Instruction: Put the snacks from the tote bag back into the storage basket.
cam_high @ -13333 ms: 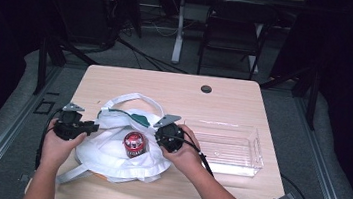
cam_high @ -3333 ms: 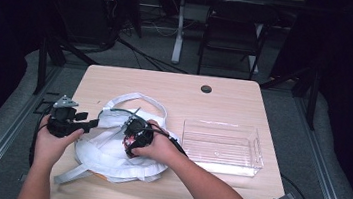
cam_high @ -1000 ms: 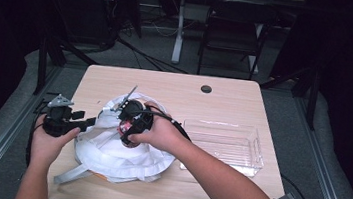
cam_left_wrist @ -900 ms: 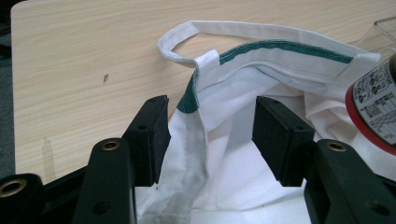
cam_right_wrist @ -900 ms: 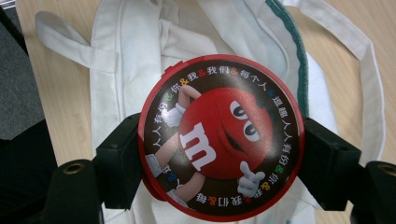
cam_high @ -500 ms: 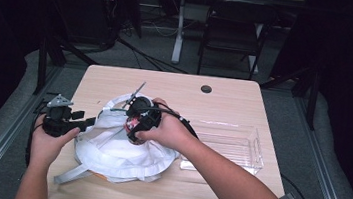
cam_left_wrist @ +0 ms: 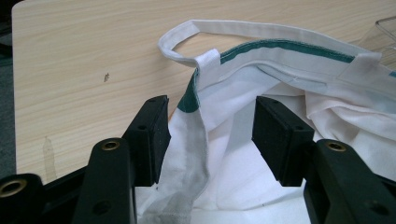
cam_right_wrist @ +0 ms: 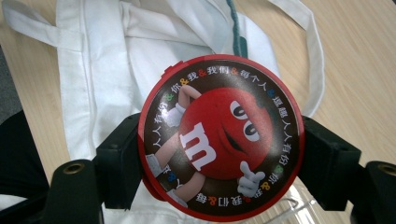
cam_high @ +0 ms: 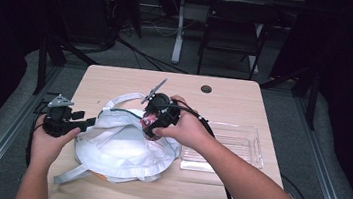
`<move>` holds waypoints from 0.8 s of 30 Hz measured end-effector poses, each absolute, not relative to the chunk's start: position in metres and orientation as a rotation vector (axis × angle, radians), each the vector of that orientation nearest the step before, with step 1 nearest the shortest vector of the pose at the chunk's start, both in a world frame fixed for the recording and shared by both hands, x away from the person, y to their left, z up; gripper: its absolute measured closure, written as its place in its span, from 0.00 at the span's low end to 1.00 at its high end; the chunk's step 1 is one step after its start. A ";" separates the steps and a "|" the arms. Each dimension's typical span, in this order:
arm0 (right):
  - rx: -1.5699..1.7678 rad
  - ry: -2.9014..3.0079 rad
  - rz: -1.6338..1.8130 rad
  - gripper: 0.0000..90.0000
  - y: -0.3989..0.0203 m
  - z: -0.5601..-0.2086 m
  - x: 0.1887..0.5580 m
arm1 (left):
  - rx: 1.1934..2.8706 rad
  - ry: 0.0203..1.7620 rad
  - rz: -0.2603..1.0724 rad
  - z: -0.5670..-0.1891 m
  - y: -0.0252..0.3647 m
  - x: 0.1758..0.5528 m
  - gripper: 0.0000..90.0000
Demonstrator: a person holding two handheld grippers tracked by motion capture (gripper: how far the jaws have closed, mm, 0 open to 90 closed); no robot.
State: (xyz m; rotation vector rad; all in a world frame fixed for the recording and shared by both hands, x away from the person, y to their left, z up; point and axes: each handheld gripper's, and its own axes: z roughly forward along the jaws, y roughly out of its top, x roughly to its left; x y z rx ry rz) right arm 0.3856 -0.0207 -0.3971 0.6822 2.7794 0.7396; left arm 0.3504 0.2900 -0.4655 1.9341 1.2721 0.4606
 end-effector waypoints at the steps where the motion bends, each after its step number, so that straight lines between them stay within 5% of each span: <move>1: 0.682 2.777 0.737 0.28 -0.023 -0.397 0.386 | 1.934 1.272 0.460 -0.465 0.290 0.350 0.51; 24: 0.774 2.712 0.748 0.28 -0.083 -0.391 0.392 | 1.930 1.270 0.473 -0.465 0.291 0.350 0.51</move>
